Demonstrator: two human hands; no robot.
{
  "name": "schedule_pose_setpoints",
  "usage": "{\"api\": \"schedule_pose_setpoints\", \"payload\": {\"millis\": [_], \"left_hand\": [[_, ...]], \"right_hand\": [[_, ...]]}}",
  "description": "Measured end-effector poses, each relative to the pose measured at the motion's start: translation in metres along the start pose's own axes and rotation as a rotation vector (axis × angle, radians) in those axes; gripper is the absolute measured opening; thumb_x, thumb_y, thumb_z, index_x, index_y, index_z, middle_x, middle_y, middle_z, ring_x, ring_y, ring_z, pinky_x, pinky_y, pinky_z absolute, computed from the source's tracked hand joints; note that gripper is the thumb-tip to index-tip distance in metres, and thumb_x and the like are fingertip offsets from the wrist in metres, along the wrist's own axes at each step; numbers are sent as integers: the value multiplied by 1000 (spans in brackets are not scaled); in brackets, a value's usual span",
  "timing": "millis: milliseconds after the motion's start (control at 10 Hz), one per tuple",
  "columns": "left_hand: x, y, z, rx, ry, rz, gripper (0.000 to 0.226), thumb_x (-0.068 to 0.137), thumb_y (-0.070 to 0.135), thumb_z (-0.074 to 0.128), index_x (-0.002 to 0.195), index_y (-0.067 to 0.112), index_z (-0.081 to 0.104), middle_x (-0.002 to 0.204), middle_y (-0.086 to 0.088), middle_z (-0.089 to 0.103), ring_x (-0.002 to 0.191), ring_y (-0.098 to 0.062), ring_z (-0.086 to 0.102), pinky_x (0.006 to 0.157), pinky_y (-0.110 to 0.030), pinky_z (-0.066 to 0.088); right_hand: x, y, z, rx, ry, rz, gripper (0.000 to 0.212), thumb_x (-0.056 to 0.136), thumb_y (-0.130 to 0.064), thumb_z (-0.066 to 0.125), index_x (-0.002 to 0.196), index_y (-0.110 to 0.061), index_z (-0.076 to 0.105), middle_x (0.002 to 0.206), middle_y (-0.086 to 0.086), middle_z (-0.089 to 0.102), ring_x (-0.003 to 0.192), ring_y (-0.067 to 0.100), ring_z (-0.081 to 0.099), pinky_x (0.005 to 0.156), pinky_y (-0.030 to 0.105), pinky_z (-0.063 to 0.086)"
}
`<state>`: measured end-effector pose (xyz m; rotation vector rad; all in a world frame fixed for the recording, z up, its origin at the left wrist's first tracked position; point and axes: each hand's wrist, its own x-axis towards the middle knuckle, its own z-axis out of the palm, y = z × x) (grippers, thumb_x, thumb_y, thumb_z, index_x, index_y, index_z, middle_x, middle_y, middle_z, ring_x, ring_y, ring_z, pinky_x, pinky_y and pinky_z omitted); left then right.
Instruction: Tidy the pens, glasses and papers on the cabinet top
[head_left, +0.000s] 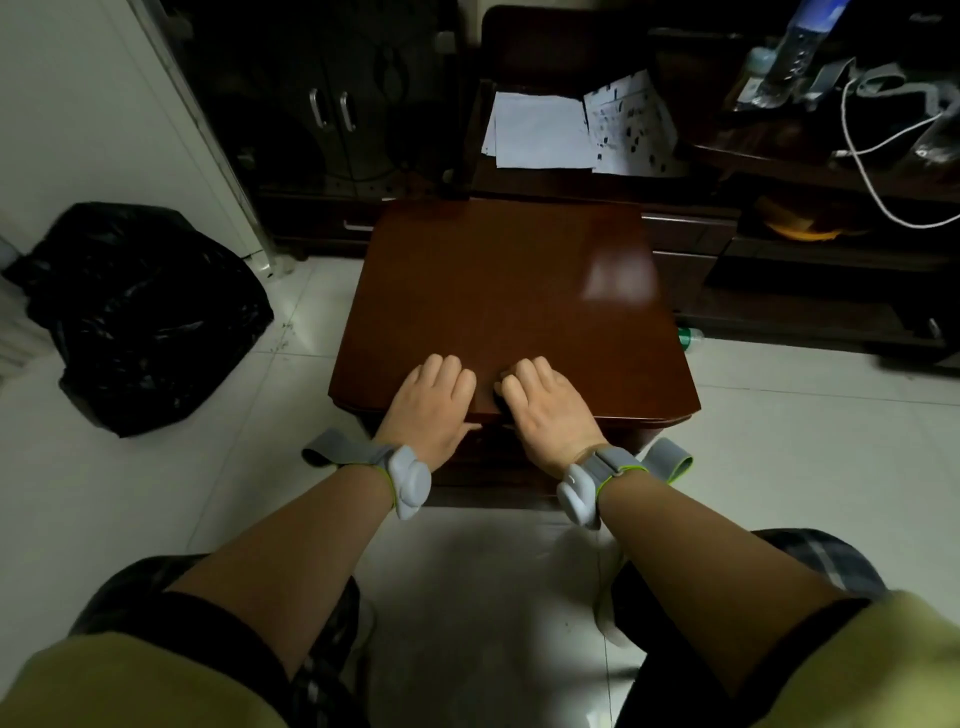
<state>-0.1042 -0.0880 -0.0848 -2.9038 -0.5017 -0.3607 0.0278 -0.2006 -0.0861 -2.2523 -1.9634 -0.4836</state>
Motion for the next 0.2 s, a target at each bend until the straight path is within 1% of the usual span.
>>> {"api": "schedule_pose_setpoints", "payload": {"millis": [100,200], "left_hand": [[4,-4,-13,-64,-47,32,62,67,69,62,84,12,48,86,-4,49,78,-21,47,63,-29,44],[5,-5,-35,-156,-252,-39,53,84,65,44,93,13,50,96,-2,45,90,-19,42,73,-31,42]], "right_hand": [[9,4,-15,33,-180,-21,62,63,-50,76,101,-6,55,100,11,51,89,26,42,64,33,46],[15,5,-36,159,-442,54,72,75,-69,55,116,-10,46,117,9,39,107,26,38,78,36,44]]}}
